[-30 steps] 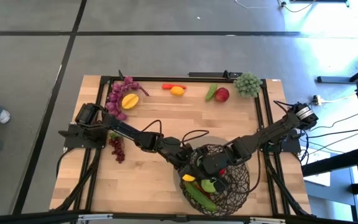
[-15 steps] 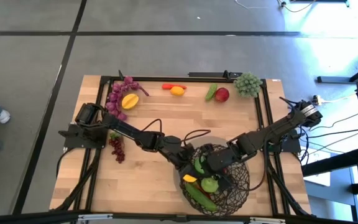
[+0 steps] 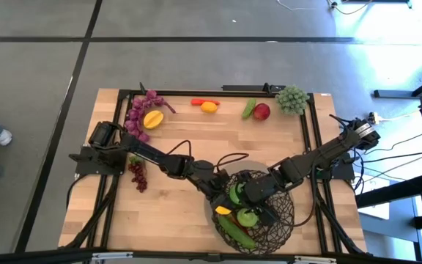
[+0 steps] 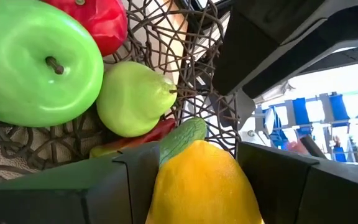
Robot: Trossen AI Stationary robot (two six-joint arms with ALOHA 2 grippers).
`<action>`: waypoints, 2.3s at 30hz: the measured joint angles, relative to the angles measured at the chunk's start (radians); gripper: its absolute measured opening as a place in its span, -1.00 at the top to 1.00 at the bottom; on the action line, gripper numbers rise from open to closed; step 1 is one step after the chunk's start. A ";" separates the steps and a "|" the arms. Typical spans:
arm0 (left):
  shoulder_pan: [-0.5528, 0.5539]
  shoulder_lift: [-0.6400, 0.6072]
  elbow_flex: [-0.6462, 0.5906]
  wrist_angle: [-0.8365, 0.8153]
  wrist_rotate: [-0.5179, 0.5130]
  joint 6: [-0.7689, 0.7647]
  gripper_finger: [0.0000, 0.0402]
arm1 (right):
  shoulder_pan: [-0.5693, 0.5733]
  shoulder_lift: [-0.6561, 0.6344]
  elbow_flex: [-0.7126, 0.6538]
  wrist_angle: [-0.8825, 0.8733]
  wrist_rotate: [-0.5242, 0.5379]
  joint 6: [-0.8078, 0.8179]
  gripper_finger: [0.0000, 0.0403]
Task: Build produce basket
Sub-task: Put the bottom yellow lemon into the wire basket
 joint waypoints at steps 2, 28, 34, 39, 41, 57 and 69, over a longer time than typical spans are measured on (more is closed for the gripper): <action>-0.005 0.000 0.000 -0.002 0.000 0.000 0.02 | 0.000 0.000 0.000 0.000 0.000 -0.002 0.12; 0.004 0.000 0.000 0.004 -0.011 -0.009 0.02 | 0.000 0.000 0.001 0.006 0.000 -0.003 0.12; 0.013 0.000 0.000 0.003 -0.024 -0.010 0.02 | 0.000 0.000 0.001 0.005 0.000 -0.003 0.12; 0.013 0.000 0.000 -0.007 -0.058 0.060 0.02 | 0.000 0.000 0.001 0.005 0.000 -0.003 0.12; 0.013 0.000 0.000 -0.023 -0.069 0.089 0.02 | 0.000 0.000 0.001 0.005 0.000 -0.003 0.12; 0.013 0.000 0.000 -0.044 -0.137 0.097 0.02 | 0.000 0.000 0.001 0.005 0.000 -0.003 0.12; -0.006 0.000 0.000 -0.036 -0.204 0.131 0.02 | 0.000 0.000 0.001 0.005 0.000 -0.003 0.12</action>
